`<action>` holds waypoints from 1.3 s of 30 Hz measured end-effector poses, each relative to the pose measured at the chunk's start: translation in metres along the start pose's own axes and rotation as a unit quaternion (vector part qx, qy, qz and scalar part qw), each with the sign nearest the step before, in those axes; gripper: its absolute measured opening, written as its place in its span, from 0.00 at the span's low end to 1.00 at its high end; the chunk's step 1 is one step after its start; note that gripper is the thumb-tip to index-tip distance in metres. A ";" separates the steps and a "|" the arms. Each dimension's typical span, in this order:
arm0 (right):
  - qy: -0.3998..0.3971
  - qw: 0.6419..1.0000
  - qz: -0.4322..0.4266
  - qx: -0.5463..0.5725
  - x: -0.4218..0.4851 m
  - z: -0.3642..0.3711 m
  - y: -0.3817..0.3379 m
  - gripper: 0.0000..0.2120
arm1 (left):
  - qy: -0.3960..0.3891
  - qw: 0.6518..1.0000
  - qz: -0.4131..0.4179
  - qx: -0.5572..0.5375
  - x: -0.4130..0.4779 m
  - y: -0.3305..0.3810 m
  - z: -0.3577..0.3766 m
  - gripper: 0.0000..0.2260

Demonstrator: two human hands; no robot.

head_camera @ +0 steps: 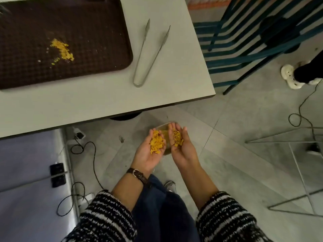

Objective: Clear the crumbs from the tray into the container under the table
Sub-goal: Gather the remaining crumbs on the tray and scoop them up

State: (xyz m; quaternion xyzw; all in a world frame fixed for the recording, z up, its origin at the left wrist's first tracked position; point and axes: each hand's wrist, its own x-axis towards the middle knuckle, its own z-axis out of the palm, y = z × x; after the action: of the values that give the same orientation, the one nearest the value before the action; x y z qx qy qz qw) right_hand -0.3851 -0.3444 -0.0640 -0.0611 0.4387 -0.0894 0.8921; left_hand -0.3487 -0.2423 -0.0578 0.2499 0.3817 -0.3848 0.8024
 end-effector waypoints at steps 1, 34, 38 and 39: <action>0.016 1.000 -0.001 -0.004 0.015 -0.016 -0.001 0.14 | 0.009 1.000 -0.005 0.003 0.018 -0.005 -0.007 0.10; 0.173 0.857 0.058 -0.481 0.306 -0.184 0.027 0.30 | 0.176 0.945 -0.009 0.276 0.364 -0.077 -0.112 0.22; 0.092 0.944 0.005 -0.316 0.290 -0.155 0.016 0.33 | 0.107 0.904 0.021 0.413 0.348 -0.087 -0.122 0.27; 0.066 0.960 -0.017 -0.270 0.281 -0.144 0.012 0.33 | 0.132 0.904 0.000 0.407 0.342 -0.083 -0.125 0.28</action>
State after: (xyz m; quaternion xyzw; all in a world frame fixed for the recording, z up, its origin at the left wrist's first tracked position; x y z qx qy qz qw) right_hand -0.3295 -0.3966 -0.3705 -0.3013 0.5032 0.0137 0.8098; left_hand -0.3276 -0.3498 -0.4155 0.6033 0.2941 -0.4707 0.5727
